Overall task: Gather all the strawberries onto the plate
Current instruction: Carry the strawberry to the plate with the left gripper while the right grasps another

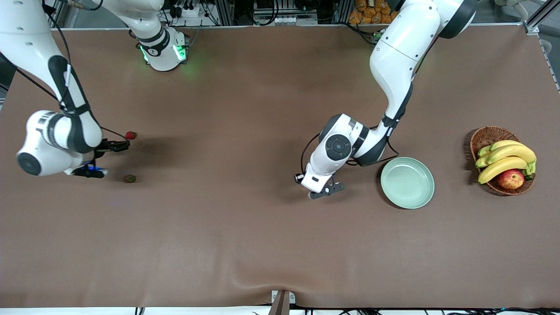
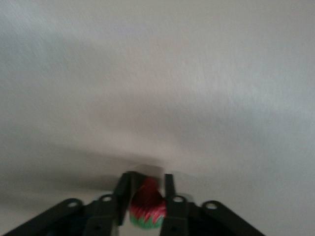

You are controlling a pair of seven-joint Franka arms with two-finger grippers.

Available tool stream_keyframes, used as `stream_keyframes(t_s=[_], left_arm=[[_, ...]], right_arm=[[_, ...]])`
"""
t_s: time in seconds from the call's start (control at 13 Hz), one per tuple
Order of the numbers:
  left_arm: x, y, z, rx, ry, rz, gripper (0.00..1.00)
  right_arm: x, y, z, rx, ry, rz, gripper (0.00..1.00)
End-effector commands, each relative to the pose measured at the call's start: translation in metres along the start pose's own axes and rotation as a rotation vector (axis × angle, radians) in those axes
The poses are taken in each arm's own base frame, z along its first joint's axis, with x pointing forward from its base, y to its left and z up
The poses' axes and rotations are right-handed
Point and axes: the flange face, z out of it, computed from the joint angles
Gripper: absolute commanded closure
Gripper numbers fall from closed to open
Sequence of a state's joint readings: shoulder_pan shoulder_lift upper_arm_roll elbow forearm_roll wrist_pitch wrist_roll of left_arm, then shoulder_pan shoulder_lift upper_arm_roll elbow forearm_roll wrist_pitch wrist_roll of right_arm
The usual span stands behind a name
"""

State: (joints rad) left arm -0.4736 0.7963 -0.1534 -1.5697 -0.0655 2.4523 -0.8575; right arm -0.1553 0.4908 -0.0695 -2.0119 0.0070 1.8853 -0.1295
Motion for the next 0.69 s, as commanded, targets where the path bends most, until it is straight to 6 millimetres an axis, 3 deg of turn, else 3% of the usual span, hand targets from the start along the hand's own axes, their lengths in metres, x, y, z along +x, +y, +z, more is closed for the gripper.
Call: stream_keyframes(t_s=[0.0, 0.23, 0.31, 0.61], left_arm=[[0.036, -0.026, -0.033, 0.018, -0.005, -0.058, 1.0], [0.072, -0.069, -0.073, 0.084, -0.036, -0.076, 1.0], [0.088, -0.091, -0.089, 0.127, -0.044, -0.069, 1.0], [0.159, -0.212, -0.135, 0.207, -0.105, 0.029, 1.0]], right_arm=[[-0.01, -0.004, 0.017, -0.014, -0.015, -0.019, 0.0], [-0.011, -0.003, 0.033, -0.001, -0.041, -0.014, 0.0], [-0.011, -0.003, 0.035, 0.001, -0.046, -0.014, 0.0], [-0.009, -0.002, 0.044, 0.003, -0.064, -0.013, 0.0]])
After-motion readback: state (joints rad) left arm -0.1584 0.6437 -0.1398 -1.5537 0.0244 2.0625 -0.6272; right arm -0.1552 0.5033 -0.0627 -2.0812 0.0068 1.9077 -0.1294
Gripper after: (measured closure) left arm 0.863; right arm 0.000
